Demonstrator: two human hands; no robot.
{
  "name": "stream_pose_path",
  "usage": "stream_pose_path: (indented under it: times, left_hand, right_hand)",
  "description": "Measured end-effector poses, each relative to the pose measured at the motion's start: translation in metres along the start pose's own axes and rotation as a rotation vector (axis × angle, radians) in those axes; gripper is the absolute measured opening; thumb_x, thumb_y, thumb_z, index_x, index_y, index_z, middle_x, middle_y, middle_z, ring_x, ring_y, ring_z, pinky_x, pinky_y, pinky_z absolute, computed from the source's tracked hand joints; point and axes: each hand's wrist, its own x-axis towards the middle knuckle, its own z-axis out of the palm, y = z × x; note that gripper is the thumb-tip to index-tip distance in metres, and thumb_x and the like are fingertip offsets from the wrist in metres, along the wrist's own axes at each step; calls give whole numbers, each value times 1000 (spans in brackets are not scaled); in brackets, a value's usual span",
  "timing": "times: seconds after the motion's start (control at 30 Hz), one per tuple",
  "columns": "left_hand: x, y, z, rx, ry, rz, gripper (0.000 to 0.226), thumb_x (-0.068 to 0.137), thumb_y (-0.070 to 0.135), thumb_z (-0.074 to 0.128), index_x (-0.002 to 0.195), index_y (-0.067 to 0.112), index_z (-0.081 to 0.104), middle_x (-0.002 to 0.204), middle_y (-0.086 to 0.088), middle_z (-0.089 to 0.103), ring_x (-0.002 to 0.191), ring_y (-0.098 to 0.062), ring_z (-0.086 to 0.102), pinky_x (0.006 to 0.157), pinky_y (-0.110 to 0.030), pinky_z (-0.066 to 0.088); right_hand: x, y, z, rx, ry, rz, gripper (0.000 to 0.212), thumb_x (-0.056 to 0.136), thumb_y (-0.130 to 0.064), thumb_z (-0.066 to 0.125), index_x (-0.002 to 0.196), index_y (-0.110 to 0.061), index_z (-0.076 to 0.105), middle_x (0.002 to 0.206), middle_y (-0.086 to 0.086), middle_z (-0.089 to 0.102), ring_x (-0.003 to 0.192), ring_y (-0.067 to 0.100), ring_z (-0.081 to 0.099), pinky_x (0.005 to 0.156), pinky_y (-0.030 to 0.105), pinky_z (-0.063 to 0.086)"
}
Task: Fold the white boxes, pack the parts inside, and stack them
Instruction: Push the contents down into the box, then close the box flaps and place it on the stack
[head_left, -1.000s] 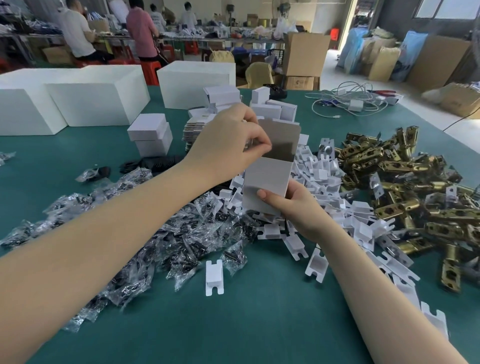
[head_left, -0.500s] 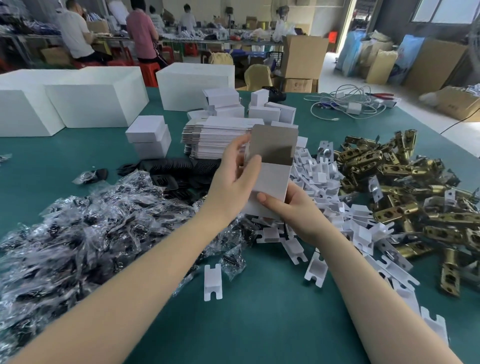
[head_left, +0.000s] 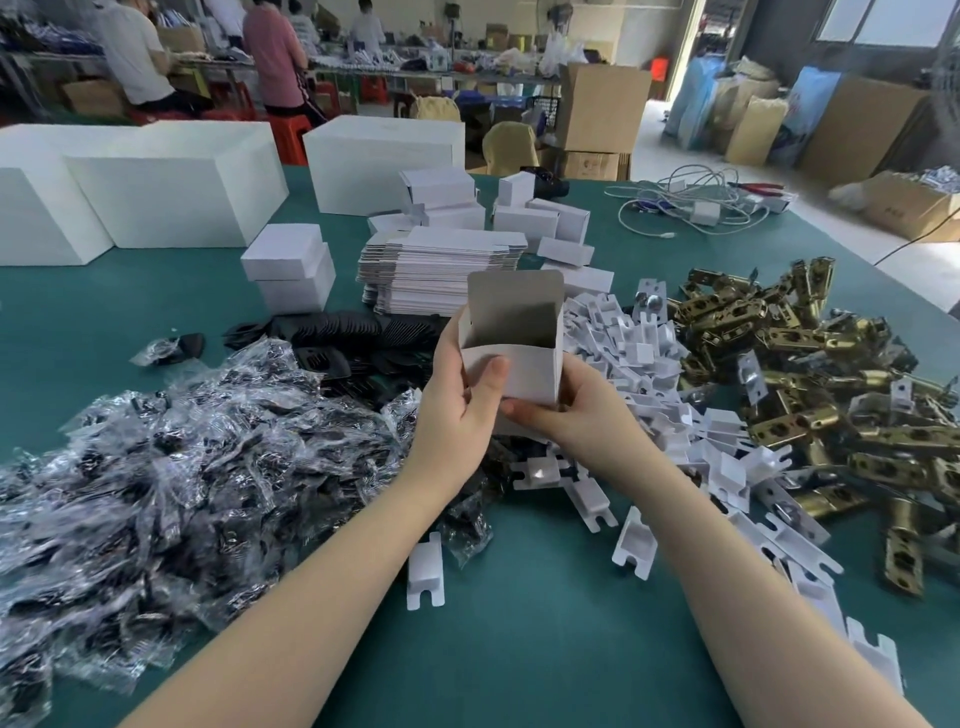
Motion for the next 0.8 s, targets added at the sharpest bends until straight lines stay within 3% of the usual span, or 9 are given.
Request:
stream_pose_path:
  times: [0.13,0.2,0.3,0.37,0.43,0.47,0.57,0.67,0.8]
  left_hand:
    - [1,1,3,-10,-8,-7,50,97,30,53,143,30,33,120,36,58,114,7,56,89,-7,42]
    - [1,2,3,-13,-22,-11,53,96,31,56,145,29,35,120,35,58,113,6,58,87,-7,43]
    - [0,5,4,50,-52,4,52,93,38,60,136,52,34,114,34,60,109,6,59,86,-11,46]
    - [-2,8,7,72,-89,11,47,90,47,60,124,67,35,105,25,62,101,1,62,83,-19,51]
    - [-3,9,8,57,-108,20,43,88,49,59,119,70,38,105,18,61,98,-3,63,80,-20,53]
    - [-2,8,8,48,-108,20,42,87,50,59,118,70,39,105,16,61,98,-4,63,80,-20,53]
    - [-2,7,9,43,-85,25,47,88,47,63,123,67,39,111,10,60,106,-9,61,88,-25,52]
    - [-4,7,8,42,-50,63,55,90,31,67,128,60,41,122,10,59,111,-9,61,94,-25,52]
    - [-3,7,5,30,-49,57,48,88,38,65,125,62,46,121,19,60,113,-11,62,94,-24,51]
  right_hand:
    - [1,-5,-4,-95,-4,0,35,81,-22,80,111,-28,63,101,-11,73,94,3,68,82,22,55]
    - [2,-8,-8,-105,-3,18,37,79,-19,81,109,-30,63,100,-11,74,94,5,69,85,28,56]
    - [2,-19,-19,-128,-27,54,46,77,-14,82,118,-19,62,106,-4,74,97,12,70,91,39,56]
    - [2,-28,-32,-150,-34,60,48,76,-11,82,117,-21,60,102,-7,74,92,10,71,84,33,58]
    - [-2,-37,-46,-71,-62,87,49,77,-10,81,117,-26,57,93,-13,75,86,5,71,75,24,57]
    - [-4,-41,-53,-12,-101,100,49,78,-14,80,120,-25,57,94,-12,75,89,6,71,77,24,57]
    - [-9,-44,-68,188,-195,166,48,79,-30,69,125,-20,61,108,-1,74,100,15,68,94,34,56]
    - [-8,-38,-71,364,-134,248,50,83,-30,60,129,-10,60,117,9,69,105,25,65,103,44,49]
    - [-6,-31,-68,514,-130,255,36,91,-30,56,122,-14,65,118,8,70,104,23,68,91,35,57]
